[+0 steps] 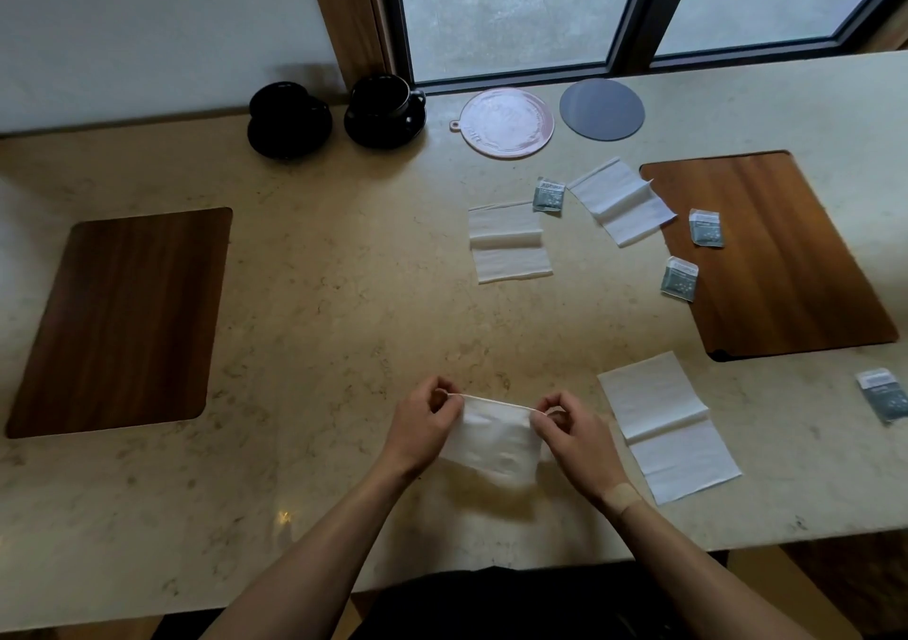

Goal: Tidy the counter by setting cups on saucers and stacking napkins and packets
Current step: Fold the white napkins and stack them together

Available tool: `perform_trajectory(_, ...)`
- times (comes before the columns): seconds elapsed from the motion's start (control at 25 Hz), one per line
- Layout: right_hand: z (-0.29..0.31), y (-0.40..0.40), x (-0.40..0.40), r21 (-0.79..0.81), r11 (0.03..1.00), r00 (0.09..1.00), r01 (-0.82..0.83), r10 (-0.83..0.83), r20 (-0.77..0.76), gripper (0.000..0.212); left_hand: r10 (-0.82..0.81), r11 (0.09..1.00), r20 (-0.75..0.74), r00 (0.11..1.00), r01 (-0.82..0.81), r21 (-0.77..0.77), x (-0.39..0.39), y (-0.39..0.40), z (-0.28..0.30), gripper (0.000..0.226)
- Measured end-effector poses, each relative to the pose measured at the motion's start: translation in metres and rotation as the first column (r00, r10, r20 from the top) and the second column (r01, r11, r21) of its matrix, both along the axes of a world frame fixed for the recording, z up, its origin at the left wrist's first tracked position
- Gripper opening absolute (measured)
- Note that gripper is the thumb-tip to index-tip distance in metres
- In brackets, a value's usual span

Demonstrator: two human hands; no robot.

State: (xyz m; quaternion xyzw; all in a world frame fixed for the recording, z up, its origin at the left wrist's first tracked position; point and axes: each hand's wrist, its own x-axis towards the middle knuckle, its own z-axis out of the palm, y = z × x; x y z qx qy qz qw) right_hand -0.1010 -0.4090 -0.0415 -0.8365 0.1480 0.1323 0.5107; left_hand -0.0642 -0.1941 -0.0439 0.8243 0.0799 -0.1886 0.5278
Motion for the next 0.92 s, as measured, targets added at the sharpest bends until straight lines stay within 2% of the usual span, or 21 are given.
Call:
perform_trajectory(0.12,-0.003,0.007,0.006,0.090,0.993,0.986,0.074,-0.060,-0.153,0.004,0.029,0.998,-0.111,0.993,-0.023,0.055,0.004,0.001,-0.006,0.005)
perform_trajectory(0.24,-0.007,0.012,0.007,0.080,0.996,0.978,0.032,-0.015,-0.207,0.021,0.013,0.994,-0.140,0.990,0.002,0.105,0.005,0.003,-0.009,0.019)
perform_trajectory(0.36,-0.012,0.016,0.009,-0.020,0.999,0.986,-0.033,0.029,-0.166,0.035,-0.013,0.992,-0.116,0.993,0.028,0.125,0.001,0.008,-0.012,0.040)
perform_trajectory(0.44,-0.018,0.018,0.009,-0.103,0.993,0.990,-0.058,0.043,-0.137,0.039,-0.059,0.974,-0.077,0.995,0.075,0.215,-0.002,0.012,-0.015,0.047)
perform_trajectory(0.56,-0.024,0.023,0.010,-0.211,0.973,0.992,-0.094,0.074,-0.103,0.043,-0.150,0.893,-0.049,0.988,0.156,0.422,-0.003,0.013,-0.014,0.050)
perform_trajectory(0.64,-0.024,0.027,0.010,-0.279,0.954,0.992,-0.110,0.088,-0.089,0.045,-0.188,0.845,-0.036,0.982,0.180,0.503,-0.003,0.014,-0.013,0.050)
perform_trajectory(0.92,-0.026,0.037,0.010,-0.430,0.895,0.993,-0.117,0.092,-0.078,0.050,-0.266,0.774,-0.023,0.964,0.228,0.591,-0.005,0.022,-0.016,0.054)
